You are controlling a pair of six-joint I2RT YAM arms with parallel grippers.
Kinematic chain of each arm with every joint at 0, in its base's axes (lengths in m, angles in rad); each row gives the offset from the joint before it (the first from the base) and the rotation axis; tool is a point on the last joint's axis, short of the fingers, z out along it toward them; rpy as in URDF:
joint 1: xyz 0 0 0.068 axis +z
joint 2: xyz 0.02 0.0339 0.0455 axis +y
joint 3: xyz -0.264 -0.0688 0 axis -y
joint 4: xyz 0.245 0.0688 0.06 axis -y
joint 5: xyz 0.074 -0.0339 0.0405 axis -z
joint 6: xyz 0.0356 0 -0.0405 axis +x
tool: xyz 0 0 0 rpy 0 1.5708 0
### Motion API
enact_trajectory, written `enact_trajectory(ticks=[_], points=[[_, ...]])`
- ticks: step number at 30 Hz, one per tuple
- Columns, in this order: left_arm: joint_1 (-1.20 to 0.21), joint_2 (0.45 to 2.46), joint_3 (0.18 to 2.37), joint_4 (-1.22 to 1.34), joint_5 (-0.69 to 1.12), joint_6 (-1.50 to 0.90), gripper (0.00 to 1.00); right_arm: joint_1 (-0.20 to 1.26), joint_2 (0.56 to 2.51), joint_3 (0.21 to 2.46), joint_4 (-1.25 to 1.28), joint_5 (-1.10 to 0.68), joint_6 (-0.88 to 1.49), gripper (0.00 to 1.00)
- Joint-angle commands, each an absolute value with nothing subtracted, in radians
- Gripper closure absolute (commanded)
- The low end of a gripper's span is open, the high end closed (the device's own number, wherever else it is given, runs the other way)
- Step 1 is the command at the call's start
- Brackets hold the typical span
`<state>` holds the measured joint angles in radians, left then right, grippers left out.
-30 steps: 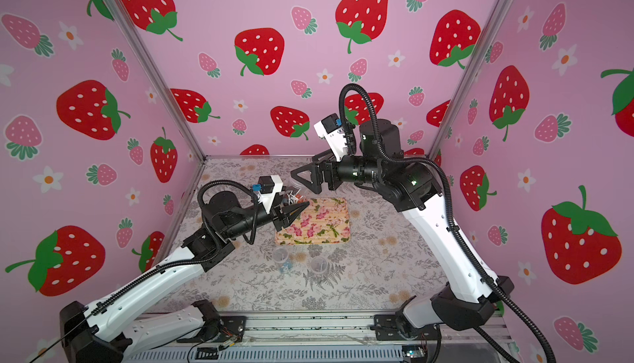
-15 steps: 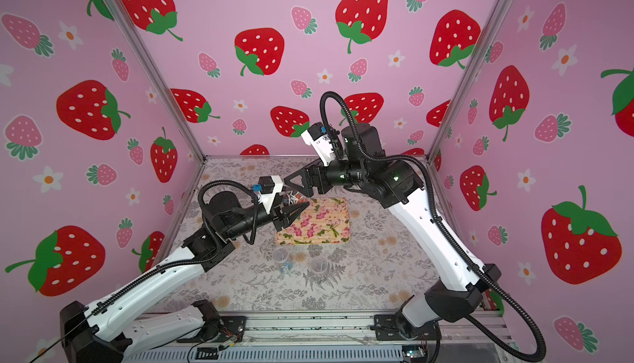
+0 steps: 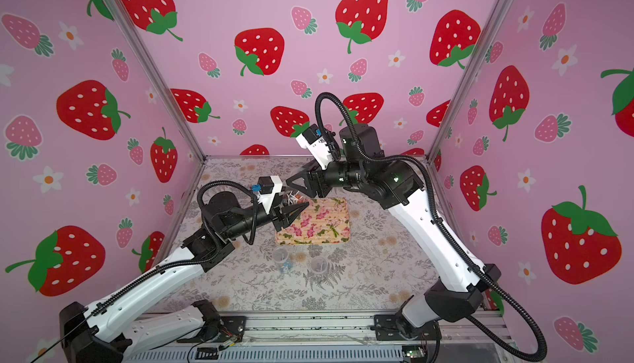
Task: Pour the candies out of the jar
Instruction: Unscrew the lid from the jar.
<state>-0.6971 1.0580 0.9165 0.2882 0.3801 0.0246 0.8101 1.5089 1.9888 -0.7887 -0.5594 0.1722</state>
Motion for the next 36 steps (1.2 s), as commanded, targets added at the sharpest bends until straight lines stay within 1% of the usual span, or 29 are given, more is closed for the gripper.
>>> enact_trajectory(ticks=[1, 12, 18, 22, 31, 36], points=[[-0.692, 1.028, 0.930, 0.288, 0.458, 0.003, 0.52, 0.787, 1.513, 2.073, -0.734, -0.687, 0.045, 0.47], [-0.690, 1.002, 0.917, 0.292, 0.484, -0.021, 0.53, 0.718, 1.523, 2.056, -0.591, -1.030, -0.042, 0.47], [-0.692, 1.001, 0.925, 0.292, 0.522, -0.040, 0.53, 0.682, 1.533, 2.061, -0.540, -1.134, -0.060, 0.47], [-0.691, 1.002, 0.927, 0.297, 0.530, -0.049, 0.53, 0.678, 1.540, 2.068, -0.539, -1.154, -0.079, 0.47], [-0.691, 1.006, 0.926, 0.300, 0.528, -0.057, 0.52, 0.670, 1.498, 2.019, -0.494, -1.051, -0.072, 0.46], [-0.692, 1.019, 0.928, 0.307, 0.544, -0.067, 0.52, 0.657, 1.491, 2.018, -0.432, -1.109, -0.039, 0.45]])
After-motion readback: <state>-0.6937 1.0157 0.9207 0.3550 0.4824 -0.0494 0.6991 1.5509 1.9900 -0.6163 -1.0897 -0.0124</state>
